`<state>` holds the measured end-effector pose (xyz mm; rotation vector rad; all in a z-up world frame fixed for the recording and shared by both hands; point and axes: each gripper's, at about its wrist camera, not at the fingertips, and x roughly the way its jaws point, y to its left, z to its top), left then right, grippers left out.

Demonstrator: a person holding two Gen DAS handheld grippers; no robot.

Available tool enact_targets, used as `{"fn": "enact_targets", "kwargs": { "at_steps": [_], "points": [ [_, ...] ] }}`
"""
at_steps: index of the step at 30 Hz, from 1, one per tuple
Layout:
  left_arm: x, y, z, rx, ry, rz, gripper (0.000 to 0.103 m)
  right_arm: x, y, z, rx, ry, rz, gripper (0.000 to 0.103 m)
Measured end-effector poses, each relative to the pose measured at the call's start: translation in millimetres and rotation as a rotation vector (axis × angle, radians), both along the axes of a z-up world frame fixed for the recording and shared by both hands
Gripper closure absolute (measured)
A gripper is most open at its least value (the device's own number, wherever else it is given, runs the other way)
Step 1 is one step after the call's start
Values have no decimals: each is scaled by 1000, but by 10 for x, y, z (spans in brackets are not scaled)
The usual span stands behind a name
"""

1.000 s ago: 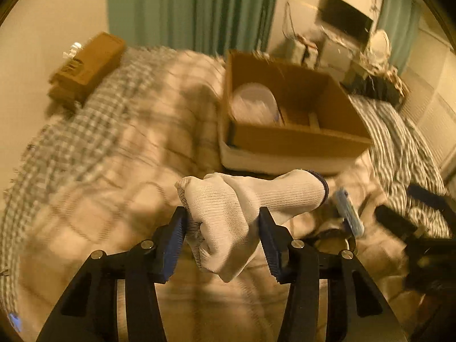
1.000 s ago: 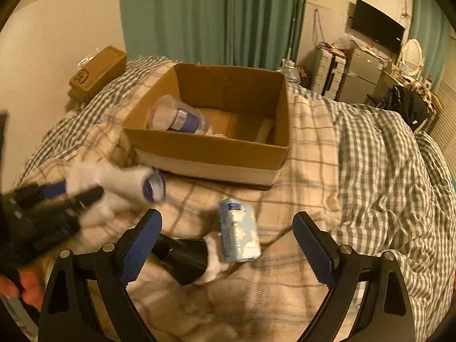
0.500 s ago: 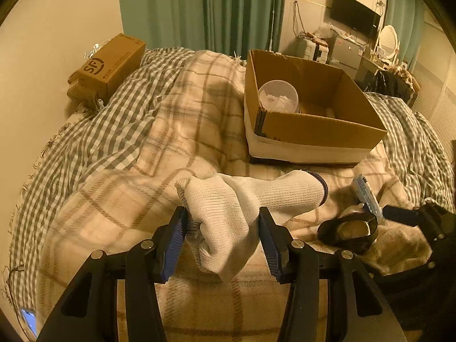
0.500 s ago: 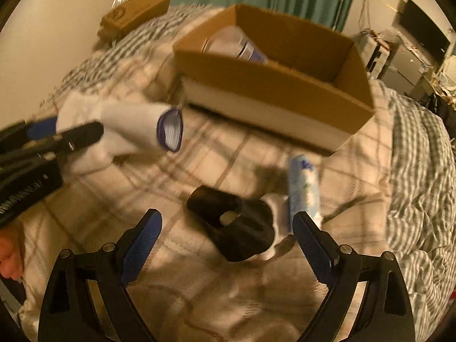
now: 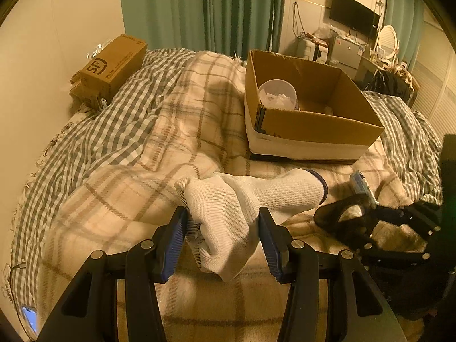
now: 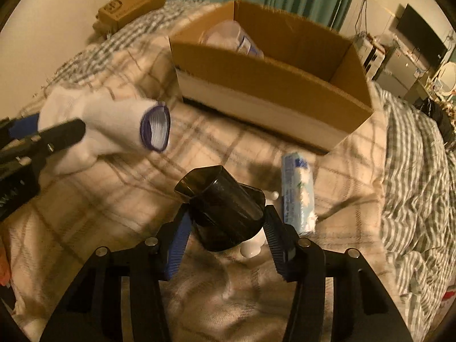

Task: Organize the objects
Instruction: 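Grasp the white sock with the left gripper while the right grasps the dark cup, then drop the sock and dark cup into the box, opening both grippers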

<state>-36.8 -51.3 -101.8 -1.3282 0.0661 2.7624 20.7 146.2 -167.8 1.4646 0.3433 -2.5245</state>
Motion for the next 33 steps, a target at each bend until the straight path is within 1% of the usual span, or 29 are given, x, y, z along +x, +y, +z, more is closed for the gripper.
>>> {"fn": "enact_targets", "kwargs": {
  "at_steps": [6, 10, 13, 17, 23, 27, 30, 33],
  "points": [
    [27, -20, 65, 8, 4, 8, 52, 76, 44, 280, -30, 88, -11, 53],
    [6, -42, 133, 27, 6, 13, 52, 84, 92, 459, -60, 126, -21, 53],
    [-29, -49, 232, 42, 18, 15, 52, 89, 135, 675, -96, 169, -24, 53],
    [-149, 12, 464, 53, 55, -1, 52, 9, 191, 964, -110, 227, -29, 53],
    [-496, 236, 962, 52, 154, -56, 52, -328, 307, 1412, -78, 308, -38, 53],
    [-802, 403, 1194, 49, 203, -79, 52, -605, 395, 1652, -70, 345, -55, 53],
    [-1043, 514, 1281, 45, 223, -87, 52, -837, 488, 1754, -59, 362, -64, 53],
    [-1332, 642, 1281, 40, 221, -93, 52, -1086, 562, 1782, -60, 363, -77, 53]
  ]
}}
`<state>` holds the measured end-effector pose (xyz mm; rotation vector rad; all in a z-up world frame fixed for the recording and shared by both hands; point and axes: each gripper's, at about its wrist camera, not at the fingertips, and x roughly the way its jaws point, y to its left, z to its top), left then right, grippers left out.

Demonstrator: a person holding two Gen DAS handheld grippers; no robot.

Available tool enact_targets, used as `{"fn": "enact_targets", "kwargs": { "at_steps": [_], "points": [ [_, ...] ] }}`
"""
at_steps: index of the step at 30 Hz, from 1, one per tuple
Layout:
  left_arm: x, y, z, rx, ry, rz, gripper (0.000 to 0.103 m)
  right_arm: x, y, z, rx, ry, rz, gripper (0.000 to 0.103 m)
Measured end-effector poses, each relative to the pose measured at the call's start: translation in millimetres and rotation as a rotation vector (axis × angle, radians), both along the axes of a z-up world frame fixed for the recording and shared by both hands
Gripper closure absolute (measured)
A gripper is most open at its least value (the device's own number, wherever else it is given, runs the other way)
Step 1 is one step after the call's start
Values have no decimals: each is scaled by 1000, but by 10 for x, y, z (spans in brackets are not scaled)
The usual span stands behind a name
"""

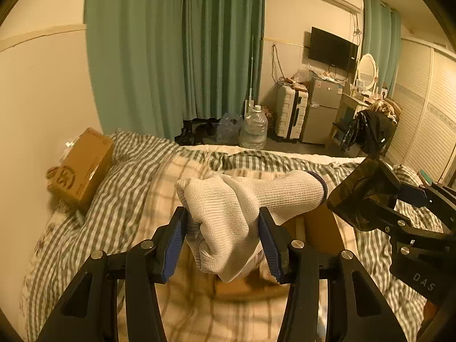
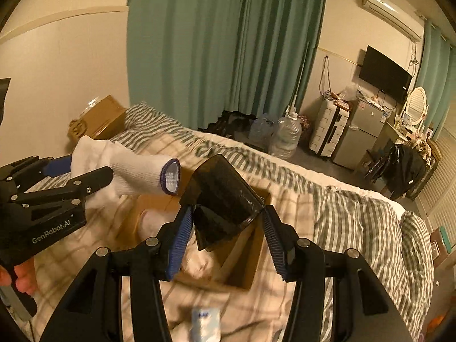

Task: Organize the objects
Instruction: 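Drop the sock and dark cup into the box, opening both grippers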

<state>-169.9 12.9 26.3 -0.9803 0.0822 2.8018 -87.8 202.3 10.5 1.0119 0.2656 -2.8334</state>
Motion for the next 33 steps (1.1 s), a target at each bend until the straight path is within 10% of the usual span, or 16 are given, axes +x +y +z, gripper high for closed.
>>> {"fn": "enact_targets", "kwargs": {
  "at_steps": [2, 4, 14, 18, 22, 33],
  "points": [
    [-153, 84, -27, -9, -3, -10, 52, -156, 39, -17, -2, -6, -6, 57],
    [-282, 173, -89, -17, -10, -21, 52, -319, 89, -78, -12, -24, -1, 85],
    [-747, 438, -798, -46, -132, -47, 51, -766, 311, -830, -66, -155, -21, 86],
    [-740, 488, -855, -56, -147, -73, 36, -742, 451, -854, -97, -154, -48, 86],
    [-597, 474, -668, -51, -98, -50, 5, -615, 575, -655, -104, -115, -83, 56],
    [163, 268, -171, -8, -20, -5, 0, 284, 574, 16, -72, -6, -121, 33]
  ]
}}
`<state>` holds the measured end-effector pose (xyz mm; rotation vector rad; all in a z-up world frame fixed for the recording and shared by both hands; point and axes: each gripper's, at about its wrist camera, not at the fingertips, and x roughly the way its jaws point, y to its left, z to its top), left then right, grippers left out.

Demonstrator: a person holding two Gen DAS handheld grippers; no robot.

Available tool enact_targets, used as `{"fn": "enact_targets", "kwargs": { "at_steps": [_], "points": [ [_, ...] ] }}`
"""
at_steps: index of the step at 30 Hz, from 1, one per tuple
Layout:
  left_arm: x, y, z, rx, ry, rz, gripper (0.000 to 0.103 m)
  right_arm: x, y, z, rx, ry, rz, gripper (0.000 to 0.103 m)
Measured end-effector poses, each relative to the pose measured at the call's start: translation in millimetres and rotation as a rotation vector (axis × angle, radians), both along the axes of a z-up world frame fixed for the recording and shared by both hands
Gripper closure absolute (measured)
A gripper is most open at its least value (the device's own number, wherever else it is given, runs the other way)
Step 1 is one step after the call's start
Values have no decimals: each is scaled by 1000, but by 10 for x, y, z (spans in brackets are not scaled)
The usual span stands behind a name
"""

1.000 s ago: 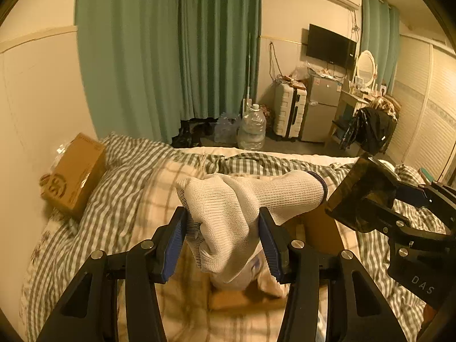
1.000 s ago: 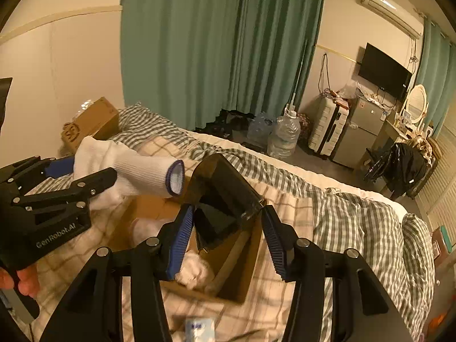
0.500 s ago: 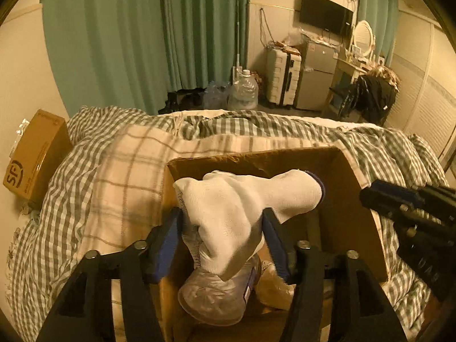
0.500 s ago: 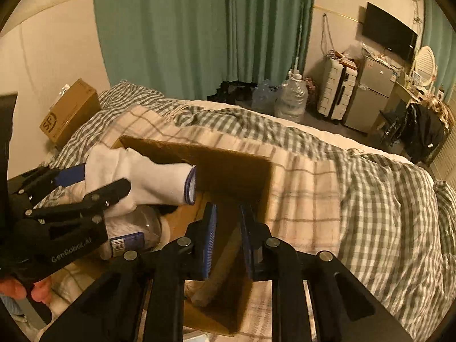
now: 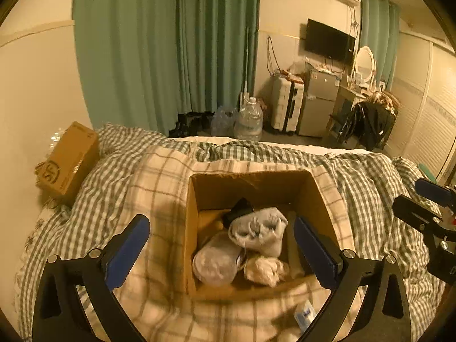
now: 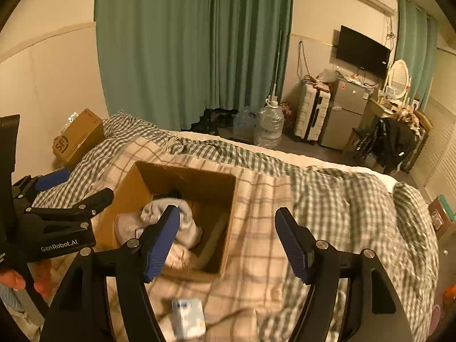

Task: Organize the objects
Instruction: 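Drop the sock and dark cup into the box, opening both grippers, then grasp the white figurine with the left gripper while the right grasps the blue tissue pack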

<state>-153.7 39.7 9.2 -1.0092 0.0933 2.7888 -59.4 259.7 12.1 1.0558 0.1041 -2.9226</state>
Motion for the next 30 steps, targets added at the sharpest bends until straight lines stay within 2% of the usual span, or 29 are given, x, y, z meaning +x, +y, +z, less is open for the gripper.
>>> {"fn": "enact_targets", "kwargs": {
  "at_steps": [5, 11, 17, 22, 28, 30],
  "points": [
    [399, -129, -64, 23, 10, 19, 0, 475, -26, -89, -2, -4, -5, 33],
    [704, -266, -413, 37, -32, 61, 0, 768, -125, -546, 13, -66, 0, 33],
    [815, -324, -833, -12, -74, 94, 0, 715, -229, -1153, 2, -192, 15, 33],
    [776, -327, -1065, -13, -121, 90, 0, 572, -290, -1550, 21, -301, 25, 33],
    [729, -300, -1246, -21, -167, 75, 0, 415, -333, -1821, 43, -399, 29, 33],
    [713, -289, -1270, -20, -178, 69, 0, 384, -330, -1887, 46, -424, 25, 42]
  ]
}}
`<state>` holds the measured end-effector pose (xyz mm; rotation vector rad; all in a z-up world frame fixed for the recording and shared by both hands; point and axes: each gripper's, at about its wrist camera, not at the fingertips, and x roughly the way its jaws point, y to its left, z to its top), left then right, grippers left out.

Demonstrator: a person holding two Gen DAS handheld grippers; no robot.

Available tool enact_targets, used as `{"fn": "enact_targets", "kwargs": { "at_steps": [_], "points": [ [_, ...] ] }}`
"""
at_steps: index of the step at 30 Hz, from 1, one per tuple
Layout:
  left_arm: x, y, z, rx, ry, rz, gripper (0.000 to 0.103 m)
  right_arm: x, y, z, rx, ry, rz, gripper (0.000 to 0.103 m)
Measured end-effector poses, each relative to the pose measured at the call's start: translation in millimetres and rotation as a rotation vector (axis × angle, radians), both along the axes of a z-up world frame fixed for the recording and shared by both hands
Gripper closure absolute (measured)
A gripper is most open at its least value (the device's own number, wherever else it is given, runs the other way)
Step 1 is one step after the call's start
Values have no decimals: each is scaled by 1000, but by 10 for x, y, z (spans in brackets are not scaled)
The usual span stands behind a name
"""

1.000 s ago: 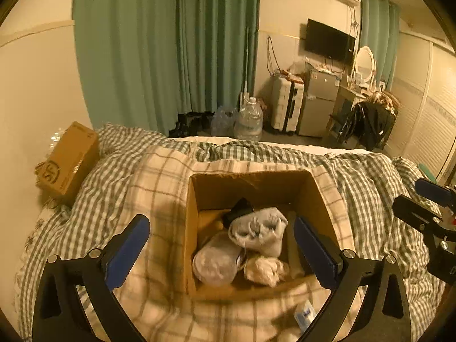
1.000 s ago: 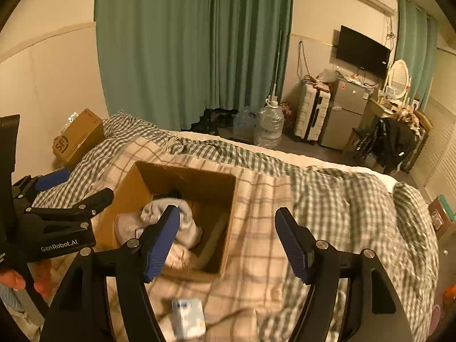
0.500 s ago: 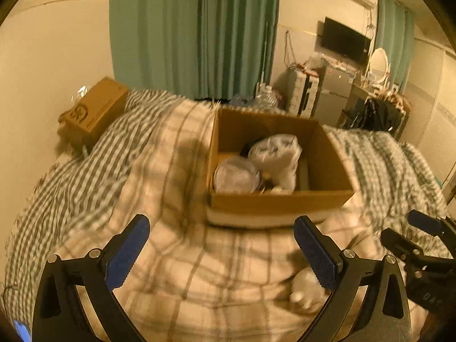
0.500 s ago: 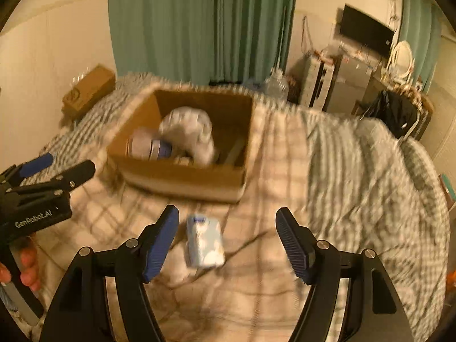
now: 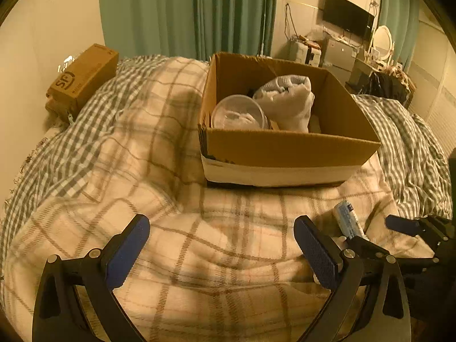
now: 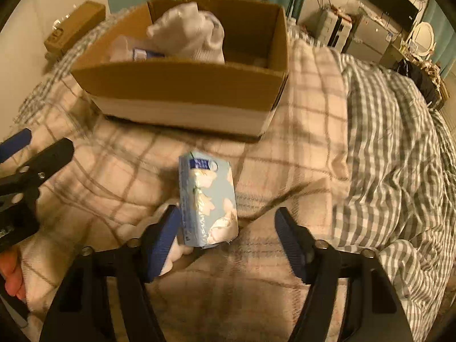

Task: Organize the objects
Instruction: 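Grasp the white figurine with the left gripper while the right grasps the blue tissue pack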

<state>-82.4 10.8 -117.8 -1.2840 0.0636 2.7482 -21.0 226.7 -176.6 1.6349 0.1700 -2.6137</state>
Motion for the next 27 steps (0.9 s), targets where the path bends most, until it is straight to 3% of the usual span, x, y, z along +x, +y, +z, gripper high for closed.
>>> {"fn": "enact_targets", "kwargs": {
  "at_steps": [3, 5, 7, 10, 14, 19, 21, 23, 27],
  "points": [
    [-8, 13, -34, 1, -15, -5, 0, -19, 19, -35, -29, -21, 7, 55],
    [-7, 34, -43, -3, -28, -8, 0, -3, 55, 4, -59, -11, 5, 75],
    [-14, 56, -28, -6, -34, -11, 0, 25, 83, 92, -64, 23, -9, 89],
    [-29, 143, 30, 26, -52, -32, 0, 61, 153, 199, -45, 65, -39, 99],
    [-13, 397, 73, 63, -81, -88, 0, 74, 298, 220, -96, 68, -68, 99],
    [30, 680, -206, 15, -169, -175, 1, 53, 445, 227, -167, 76, -99, 98],
    [40, 761, -380, -6, -227, -205, 10, 44, 491, 212, -185, 75, -112, 91],
    [59, 837, -447, -1, -254, -249, 14, 35, 502, 193, -199, 72, -117, 75],
    [40, 995, -552, -12, -299, -333, 18, 30, 479, 189, -196, 70, -109, 74]
  ]
}}
